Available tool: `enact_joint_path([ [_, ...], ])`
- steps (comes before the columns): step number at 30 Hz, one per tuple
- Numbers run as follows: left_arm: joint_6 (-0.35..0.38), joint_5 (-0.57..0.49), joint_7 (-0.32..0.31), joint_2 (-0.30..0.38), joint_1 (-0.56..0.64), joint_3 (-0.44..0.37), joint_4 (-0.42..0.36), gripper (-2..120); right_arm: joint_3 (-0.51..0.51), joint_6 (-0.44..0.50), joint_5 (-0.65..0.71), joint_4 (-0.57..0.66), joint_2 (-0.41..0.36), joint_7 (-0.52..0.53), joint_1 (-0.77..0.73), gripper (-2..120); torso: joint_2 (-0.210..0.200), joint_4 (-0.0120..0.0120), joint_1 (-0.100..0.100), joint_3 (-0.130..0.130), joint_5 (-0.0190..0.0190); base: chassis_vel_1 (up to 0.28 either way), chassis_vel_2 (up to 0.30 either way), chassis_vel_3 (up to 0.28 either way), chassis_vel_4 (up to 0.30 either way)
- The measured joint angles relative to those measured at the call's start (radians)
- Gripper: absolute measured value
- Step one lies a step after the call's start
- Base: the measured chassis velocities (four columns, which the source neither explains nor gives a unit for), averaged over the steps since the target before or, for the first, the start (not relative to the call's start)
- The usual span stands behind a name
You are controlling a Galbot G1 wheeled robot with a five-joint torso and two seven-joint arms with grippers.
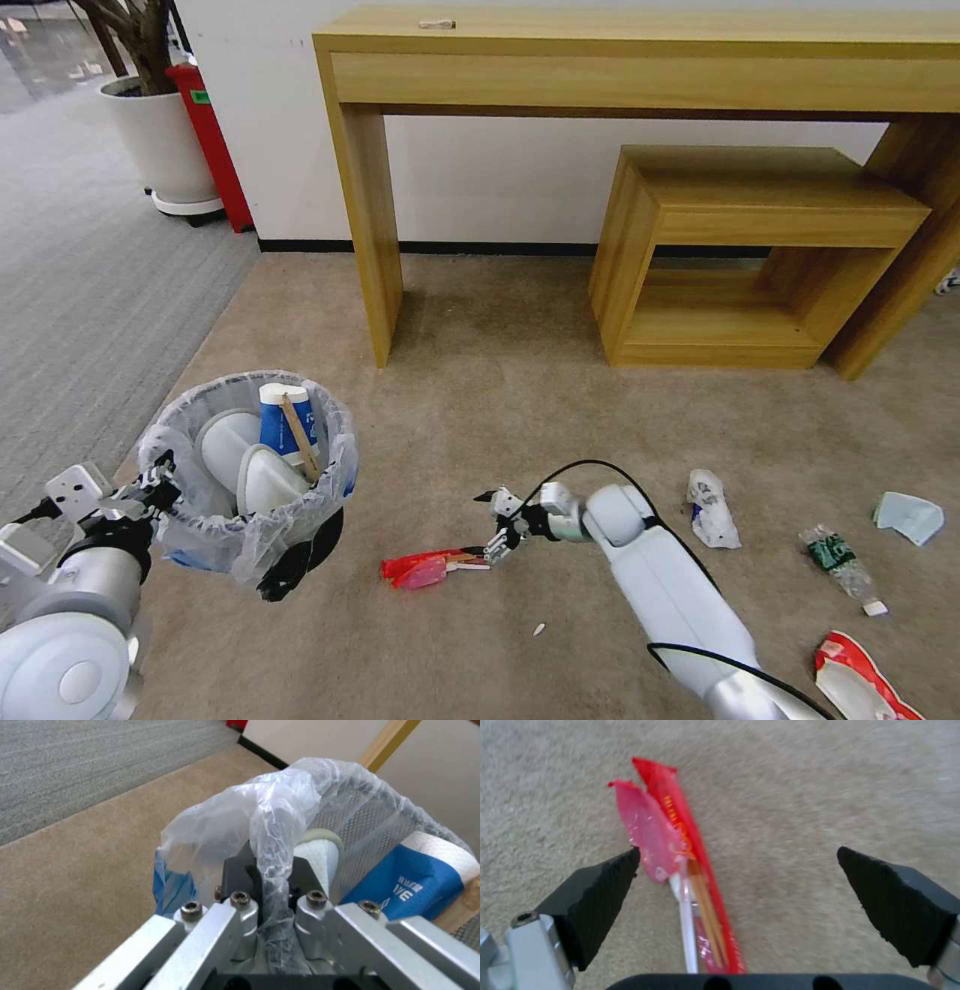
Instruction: Pick up the trash bin and place the garbage on the floor into it.
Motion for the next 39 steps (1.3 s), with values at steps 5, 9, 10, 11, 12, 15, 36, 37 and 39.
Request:
enact_joint_path([
  [5,0.000,0.000,0.000,-0.005,0.006,-0.002,-0.014,3,-0.018,0.009,-0.074,-0.074,0.042,0.019,0.023,100,0.000,0.0000,0.000,0.000,0.0000,0.000,0.000,0.000,0.000],
  [9,0.000,-0.001,0.000,-0.007,0.011,-0.004,-0.022,3,-0.035,0.009,-0.104,-0.118,0.057,0.056,0.032,100,0.000,0.0000,0.000,0.000,0.0000,0.000,0.000,0.000,0.000],
  [10,0.000,-0.001,0.000,-0.008,0.011,-0.005,-0.023,3,-0.036,0.009,-0.110,-0.127,0.060,0.063,0.034,100,0.000,-0.0001,0.000,0.000,0.0001,0.000,0.000,0.000,0.000],
  [11,0.000,-0.002,0.000,-0.008,0.012,-0.005,-0.024,3,-0.038,0.010,-0.116,-0.136,0.063,0.070,0.035,100,0.000,0.0000,0.000,0.000,0.0001,0.000,0.000,0.000,0.000],
  [12,0.000,-0.002,0.000,-0.008,0.012,-0.005,-0.024,3,-0.038,0.010,-0.116,-0.136,0.063,0.070,0.035,100,0.000,0.0000,0.000,0.000,0.0001,0.000,0.000,0.000,0.000],
  [15,0.000,0.000,0.000,-0.013,0.010,-0.001,-0.025,3,-0.043,0.020,-0.148,-0.179,0.076,0.100,0.041,100,0.000,0.0000,0.000,0.000,0.0001,0.000,0.000,0.000,0.000],
  [36,-0.001,0.021,-0.001,-0.021,-0.015,0.038,-0.001,3,-0.029,0.020,-0.182,-0.244,0.087,0.147,0.042,50,0.000,0.0000,0.000,0.000,0.0003,0.000,0.000,0.000,0.000],
  [37,-0.001,0.021,-0.001,-0.020,-0.015,0.040,0.000,3,-0.027,0.020,-0.182,-0.244,0.088,0.149,0.042,46,0.000,0.0001,0.000,0.000,0.0004,0.000,0.000,0.000,0.000],
  [39,-0.001,0.023,-0.001,-0.016,-0.017,0.044,0.002,3,-0.024,0.019,-0.182,-0.244,0.086,0.154,0.042,34,0.000,0.0002,0.000,0.000,0.0004,0.000,0.000,0.000,0.000],
])
